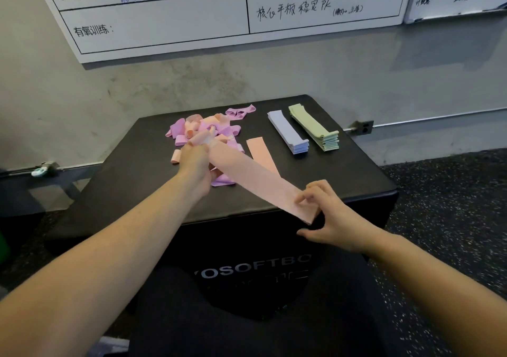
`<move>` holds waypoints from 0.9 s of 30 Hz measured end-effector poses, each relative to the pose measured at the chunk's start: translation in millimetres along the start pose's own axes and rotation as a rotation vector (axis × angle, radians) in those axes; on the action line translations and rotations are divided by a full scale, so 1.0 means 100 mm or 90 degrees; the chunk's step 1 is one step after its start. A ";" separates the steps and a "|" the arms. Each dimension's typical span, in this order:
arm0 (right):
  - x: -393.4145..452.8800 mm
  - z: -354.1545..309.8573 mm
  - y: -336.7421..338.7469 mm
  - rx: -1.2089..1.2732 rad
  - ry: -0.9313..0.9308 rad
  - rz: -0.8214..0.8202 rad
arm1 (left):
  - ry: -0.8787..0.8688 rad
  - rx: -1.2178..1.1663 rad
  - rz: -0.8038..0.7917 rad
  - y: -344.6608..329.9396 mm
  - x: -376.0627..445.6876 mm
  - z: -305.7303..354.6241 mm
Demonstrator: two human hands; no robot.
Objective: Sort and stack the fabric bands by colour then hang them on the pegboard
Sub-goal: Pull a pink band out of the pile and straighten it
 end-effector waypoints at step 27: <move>0.61 0.70 0.21 -0.242 0.395 0.155 | 0.027 0.306 0.022 -0.73 1.70 -0.16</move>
Point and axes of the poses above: each hand's wrist, its own x-axis towards the middle knuckle, its own y-axis out of the back of the hand, z = x × y, the point moved 4 cm from there along x, towards the middle knuckle, and after that the axes turned 11 degrees about y, right-handed, at the moved point
